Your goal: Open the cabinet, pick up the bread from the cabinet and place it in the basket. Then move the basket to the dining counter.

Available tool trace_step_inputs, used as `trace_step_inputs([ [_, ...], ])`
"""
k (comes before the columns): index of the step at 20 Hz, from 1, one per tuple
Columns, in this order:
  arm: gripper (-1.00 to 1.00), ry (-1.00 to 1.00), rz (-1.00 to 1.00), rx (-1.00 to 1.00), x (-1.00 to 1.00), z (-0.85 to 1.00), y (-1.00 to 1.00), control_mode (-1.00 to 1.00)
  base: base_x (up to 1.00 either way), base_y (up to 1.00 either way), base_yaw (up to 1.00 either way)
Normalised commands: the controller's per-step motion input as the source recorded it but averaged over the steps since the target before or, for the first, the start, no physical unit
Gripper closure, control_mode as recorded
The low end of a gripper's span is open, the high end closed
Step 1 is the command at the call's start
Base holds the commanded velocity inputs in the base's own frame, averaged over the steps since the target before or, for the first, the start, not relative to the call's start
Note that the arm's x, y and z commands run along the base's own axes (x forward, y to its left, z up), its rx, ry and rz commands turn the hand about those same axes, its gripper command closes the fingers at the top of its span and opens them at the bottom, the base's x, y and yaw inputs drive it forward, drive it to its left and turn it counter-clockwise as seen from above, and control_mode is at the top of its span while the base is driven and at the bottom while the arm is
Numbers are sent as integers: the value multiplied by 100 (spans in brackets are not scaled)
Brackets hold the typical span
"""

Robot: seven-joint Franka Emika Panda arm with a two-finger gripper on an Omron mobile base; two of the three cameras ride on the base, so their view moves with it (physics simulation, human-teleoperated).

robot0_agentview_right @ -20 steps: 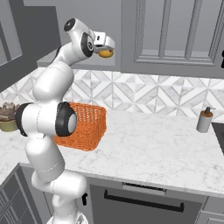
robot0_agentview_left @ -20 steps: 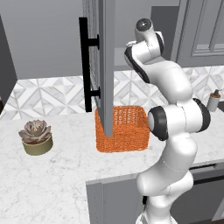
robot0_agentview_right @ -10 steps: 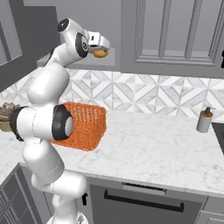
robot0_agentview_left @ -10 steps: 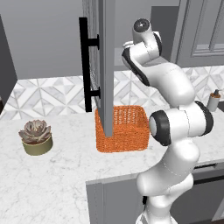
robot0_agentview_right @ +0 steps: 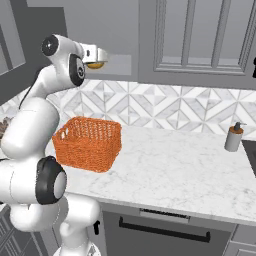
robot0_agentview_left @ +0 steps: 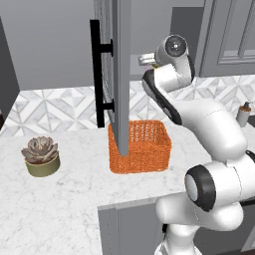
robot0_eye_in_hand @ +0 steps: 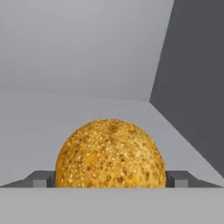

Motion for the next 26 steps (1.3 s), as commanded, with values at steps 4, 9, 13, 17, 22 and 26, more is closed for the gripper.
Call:
trace_step_inputs([
  [4,100,2,30,13,-100,23,1,-100,0,0,0],
  [9,100,9,26,12,-100,25,4,-100,0,0,0],
  [13,100,11,25,7,-100,2,10,-100,0,0,0],
  [17,100,20,22,0,-100,-20,16,-100,0,0,0],
  [22,100,17,22,-5,-85,-85,33,-100,0,0,0],
  [26,100,23,9,-16,-24,-100,44,-100,0,0,0],
])
